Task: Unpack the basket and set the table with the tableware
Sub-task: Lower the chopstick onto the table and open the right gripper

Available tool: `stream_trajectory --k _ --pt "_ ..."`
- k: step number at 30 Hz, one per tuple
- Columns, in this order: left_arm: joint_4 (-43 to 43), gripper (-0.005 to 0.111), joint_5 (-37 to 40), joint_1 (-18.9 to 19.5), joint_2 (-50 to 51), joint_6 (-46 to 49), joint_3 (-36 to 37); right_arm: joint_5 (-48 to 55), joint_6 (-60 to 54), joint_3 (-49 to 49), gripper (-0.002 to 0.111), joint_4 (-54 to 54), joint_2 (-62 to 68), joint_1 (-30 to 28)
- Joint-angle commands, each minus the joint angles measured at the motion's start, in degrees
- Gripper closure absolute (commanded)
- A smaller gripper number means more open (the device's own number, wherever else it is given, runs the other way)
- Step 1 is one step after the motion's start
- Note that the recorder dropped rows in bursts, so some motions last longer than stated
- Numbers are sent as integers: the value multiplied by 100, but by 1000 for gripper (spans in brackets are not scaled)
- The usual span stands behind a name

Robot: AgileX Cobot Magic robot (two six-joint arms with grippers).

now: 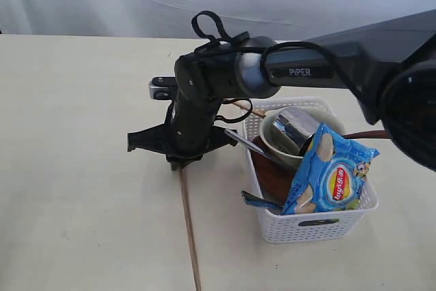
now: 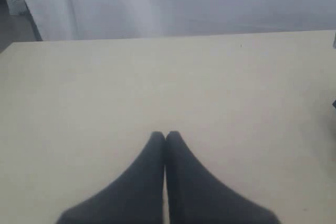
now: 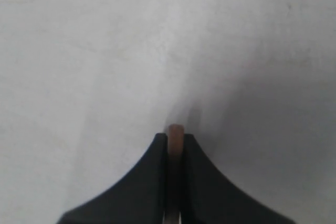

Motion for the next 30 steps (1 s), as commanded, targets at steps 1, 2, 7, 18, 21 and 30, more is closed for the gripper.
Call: stream_trajectory --k 1,2,7,18,21,30 --pt "-39 107 -28 -35 -21 -45 21 145 -120 -34 109 134 33 -32" --pt "-39 107 -28 -35 -21 -45 21 166 -120 -34 109 157 33 -32" --pt "-39 107 -28 -35 -21 -45 21 281 -120 -34 109 133 33 -32" --pt "-39 107 -28 -35 -21 -45 21 537 23 -34 109 -259 33 -173" --pt "-39 107 -28 -35 -21 -45 21 525 23 -34 109 -259 33 -253" --pt "-39 107 -28 -35 -21 -45 21 428 -5 -34 109 -306 33 -656"
